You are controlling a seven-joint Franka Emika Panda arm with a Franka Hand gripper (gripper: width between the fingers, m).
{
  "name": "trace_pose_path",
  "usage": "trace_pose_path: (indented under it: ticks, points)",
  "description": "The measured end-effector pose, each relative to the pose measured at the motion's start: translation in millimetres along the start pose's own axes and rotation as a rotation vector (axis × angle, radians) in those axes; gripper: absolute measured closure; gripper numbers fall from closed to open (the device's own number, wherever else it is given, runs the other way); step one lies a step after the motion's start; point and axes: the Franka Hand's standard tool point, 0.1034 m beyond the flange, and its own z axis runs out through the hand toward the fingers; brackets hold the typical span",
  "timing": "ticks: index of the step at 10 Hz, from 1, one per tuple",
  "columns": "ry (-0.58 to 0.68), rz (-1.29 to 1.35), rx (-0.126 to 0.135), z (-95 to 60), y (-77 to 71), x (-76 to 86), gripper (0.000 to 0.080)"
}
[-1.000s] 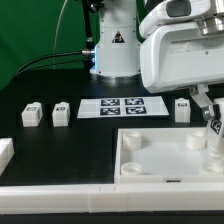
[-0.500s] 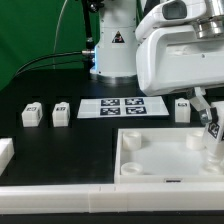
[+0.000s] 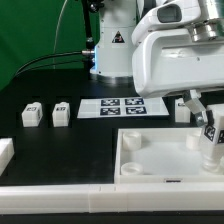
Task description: Assemble one leg
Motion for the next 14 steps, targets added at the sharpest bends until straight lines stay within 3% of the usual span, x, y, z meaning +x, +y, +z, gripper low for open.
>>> trace_pose_path:
  ticks: [11, 14]
  points:
    - [-0.011, -0.007, 0.014, 9.4, -15.3, -23.7, 0.0506]
    - [0.005, -0.005, 0.008, 12.4, -13.7, -26.0, 0.0506]
